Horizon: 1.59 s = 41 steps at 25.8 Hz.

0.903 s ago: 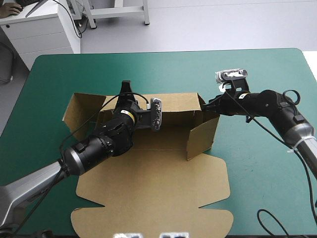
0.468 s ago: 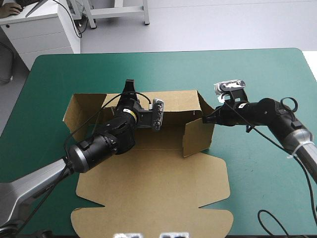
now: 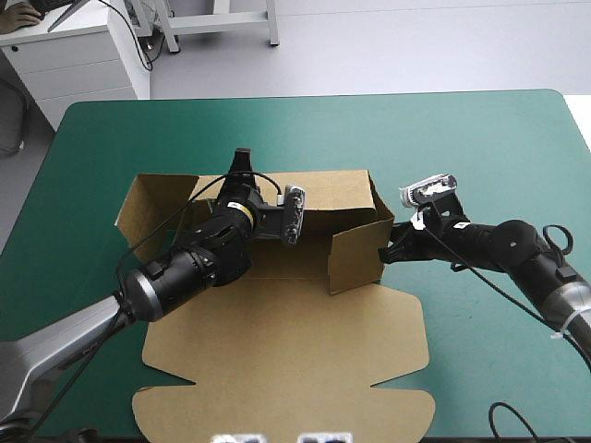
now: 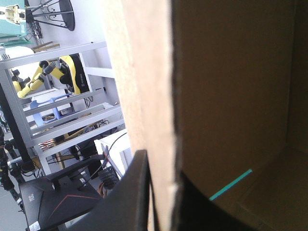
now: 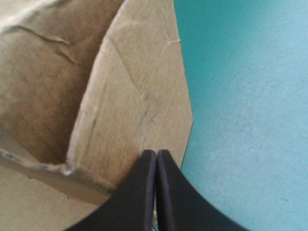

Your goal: Fold the box

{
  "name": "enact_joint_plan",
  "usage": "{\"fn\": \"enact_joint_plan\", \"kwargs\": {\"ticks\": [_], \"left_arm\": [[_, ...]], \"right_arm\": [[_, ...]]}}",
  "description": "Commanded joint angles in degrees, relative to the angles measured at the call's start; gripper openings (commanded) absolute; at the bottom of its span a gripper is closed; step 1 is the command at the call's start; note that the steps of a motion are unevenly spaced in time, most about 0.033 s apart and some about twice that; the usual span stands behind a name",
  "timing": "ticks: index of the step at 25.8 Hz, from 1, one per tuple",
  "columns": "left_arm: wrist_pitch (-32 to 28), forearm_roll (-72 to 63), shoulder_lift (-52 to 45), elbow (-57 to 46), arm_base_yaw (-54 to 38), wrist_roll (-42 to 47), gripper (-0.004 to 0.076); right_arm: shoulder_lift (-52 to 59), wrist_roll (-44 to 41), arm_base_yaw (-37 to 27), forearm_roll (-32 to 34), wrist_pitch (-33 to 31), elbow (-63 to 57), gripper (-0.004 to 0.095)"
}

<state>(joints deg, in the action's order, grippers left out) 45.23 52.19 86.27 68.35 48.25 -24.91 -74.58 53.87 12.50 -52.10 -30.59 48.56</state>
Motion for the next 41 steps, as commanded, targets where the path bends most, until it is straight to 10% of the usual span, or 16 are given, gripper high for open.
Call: {"fn": "enact_joint_plan", "kwargs": {"ticks": [1,11,22,33,41], "left_arm": [[0.2,-7.7,-0.2,0.1,0.4,-0.2,0.0002],[-0.2,-9.6,0.0,0.0,0.4,-2.3,0.0002],[-1.0,-9.8,2.0,0.0,0.4,-3.3,0.0002],[-1.4,-10.2,2.0,0.0,0.4,-3.3,0.0002],[-2.1,-14.4,2.0,0.0,0.4,-4.4,0.0002]], "right_arm": [[2.0,3.4,-0.3,-3.1,-0.2,1.3,-0.0019],[5.3,8.2,-0.3,-4.9,-1.2,-1.3,-0.0001],[7.4,17.6,-0.2,-10.9,-1.2,-3.7,0.0556],[0.5,29.2,-0.2,-23.6,-5.6,-3.7,0.0617],[0.5,28.5,12.0,-22.3,15.6,-3.7,0.0617]]}}
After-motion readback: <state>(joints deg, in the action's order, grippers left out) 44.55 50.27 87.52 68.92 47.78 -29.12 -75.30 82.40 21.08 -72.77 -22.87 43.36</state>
